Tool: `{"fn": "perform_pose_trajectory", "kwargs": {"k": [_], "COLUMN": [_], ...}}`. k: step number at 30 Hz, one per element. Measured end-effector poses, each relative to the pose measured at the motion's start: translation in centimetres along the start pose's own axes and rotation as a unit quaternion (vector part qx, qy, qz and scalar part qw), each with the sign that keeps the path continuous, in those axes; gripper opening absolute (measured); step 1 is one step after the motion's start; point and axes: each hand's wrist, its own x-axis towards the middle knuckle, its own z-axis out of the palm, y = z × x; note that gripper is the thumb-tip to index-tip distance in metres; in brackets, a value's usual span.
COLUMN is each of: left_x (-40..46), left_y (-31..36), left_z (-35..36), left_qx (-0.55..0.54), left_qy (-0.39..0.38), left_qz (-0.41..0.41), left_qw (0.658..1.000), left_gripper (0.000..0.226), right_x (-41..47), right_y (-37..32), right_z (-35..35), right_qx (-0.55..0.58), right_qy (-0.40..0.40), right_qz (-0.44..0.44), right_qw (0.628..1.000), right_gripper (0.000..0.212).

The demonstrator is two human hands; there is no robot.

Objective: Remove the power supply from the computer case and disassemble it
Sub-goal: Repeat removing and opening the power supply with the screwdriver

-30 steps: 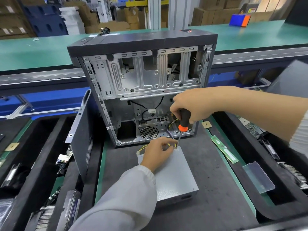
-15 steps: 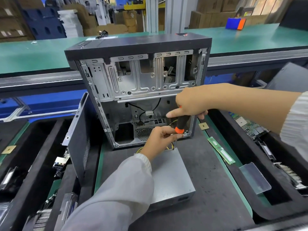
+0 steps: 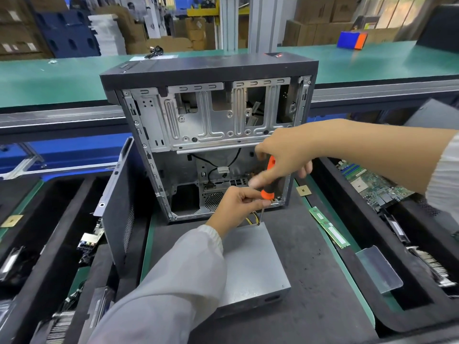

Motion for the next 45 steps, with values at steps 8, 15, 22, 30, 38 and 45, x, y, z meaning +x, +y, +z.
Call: {"fn": "perform_pose_trajectory", "kwargs": {"k": [8, 15, 22, 30, 38, 45], "left_x": [0.3, 0.2, 0.3, 0.5, 0.6, 0.6], "left_y": [0.3, 0.1, 0.4, 0.5, 0.4, 0.6], "left_z": [-0.6, -0.4, -0.3, -0.3, -0.5, -0.3], "left_qx": [-0.01, -0.028, -0.016, -0.014, -0.012, -0.005], "left_qy": [-0.039, -0.045, -0.059, -0.058, -0.066, -0.073], "left_qz": [-0.014, -0.025, -0.022, -0.018, -0.012, -0.006], "left_qw": [0.999, 0.998, 0.998, 0.998, 0.998, 0.997], "left_gripper": [0.021, 0.013, 0.014, 0.005, 0.003, 0.016], "right_x": [0.2, -0.3, 0.5, 0.0, -0.1, 0.7], "right_y": [0.3, 0.7, -0.2, -0.3, 0.3, -0.3], "right_z": [-0.2, -0.5, -0.2, -0.3, -1.0, 0.4], "right_qx": [-0.097, 0.051, -0.059, -0.004, -0.033, -0.082], "right_qy": [0.007, -0.026, 0.0, 0.0, -0.029, 0.039], "right_qz": [-0.104, -0.018, -0.026, 0.067, -0.044, 0.037], "right_qw": [0.99, 0.998, 0.998, 0.998, 0.998, 0.995], "right_gripper": [0.016, 0.056, 0.025, 0.076, 0.044, 0.058]}}
